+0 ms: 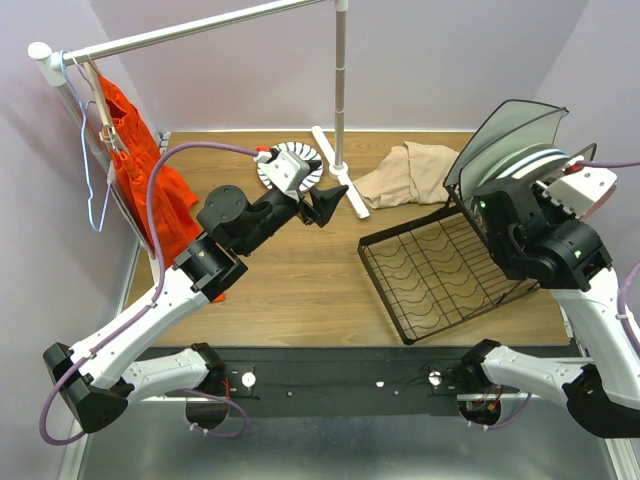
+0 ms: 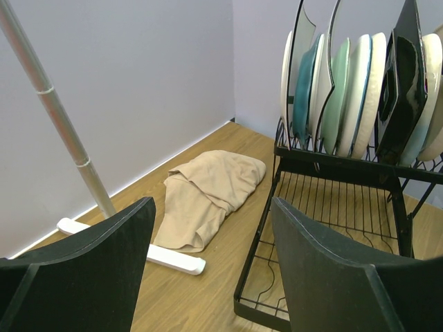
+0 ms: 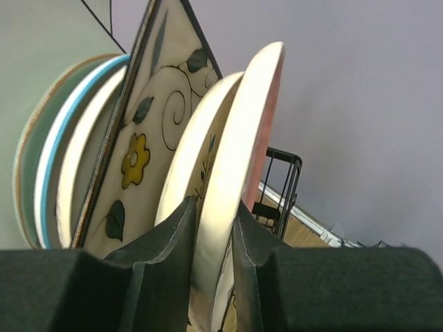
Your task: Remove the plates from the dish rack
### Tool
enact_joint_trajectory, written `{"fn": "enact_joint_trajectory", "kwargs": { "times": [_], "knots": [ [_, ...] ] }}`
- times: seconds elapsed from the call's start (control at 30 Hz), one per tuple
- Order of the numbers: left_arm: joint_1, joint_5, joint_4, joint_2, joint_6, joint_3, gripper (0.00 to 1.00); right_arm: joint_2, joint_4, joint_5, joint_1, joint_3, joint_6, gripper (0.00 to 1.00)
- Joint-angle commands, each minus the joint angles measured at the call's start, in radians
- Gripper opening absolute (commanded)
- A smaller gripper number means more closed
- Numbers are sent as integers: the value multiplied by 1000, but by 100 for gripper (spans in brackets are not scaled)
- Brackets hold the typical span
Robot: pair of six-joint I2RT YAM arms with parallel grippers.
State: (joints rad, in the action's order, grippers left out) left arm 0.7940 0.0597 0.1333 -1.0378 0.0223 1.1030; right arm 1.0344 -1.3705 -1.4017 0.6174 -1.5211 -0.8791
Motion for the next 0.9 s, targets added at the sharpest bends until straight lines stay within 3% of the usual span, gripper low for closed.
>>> {"fn": "enact_joint_trajectory", "kwargs": {
  "times": [0.0,0.37,0.87],
  "knots": [
    [5,-18,26,15,-16,-11,77,15,91,-82,8,-106,166,1],
    [5,-29,26,24,-16,-12,77,41,172,-69,8,-240,334,1],
    [5,-38,26,31,-18,-14,77,72,188,-45,8,-349,417,1]
  ]
}}
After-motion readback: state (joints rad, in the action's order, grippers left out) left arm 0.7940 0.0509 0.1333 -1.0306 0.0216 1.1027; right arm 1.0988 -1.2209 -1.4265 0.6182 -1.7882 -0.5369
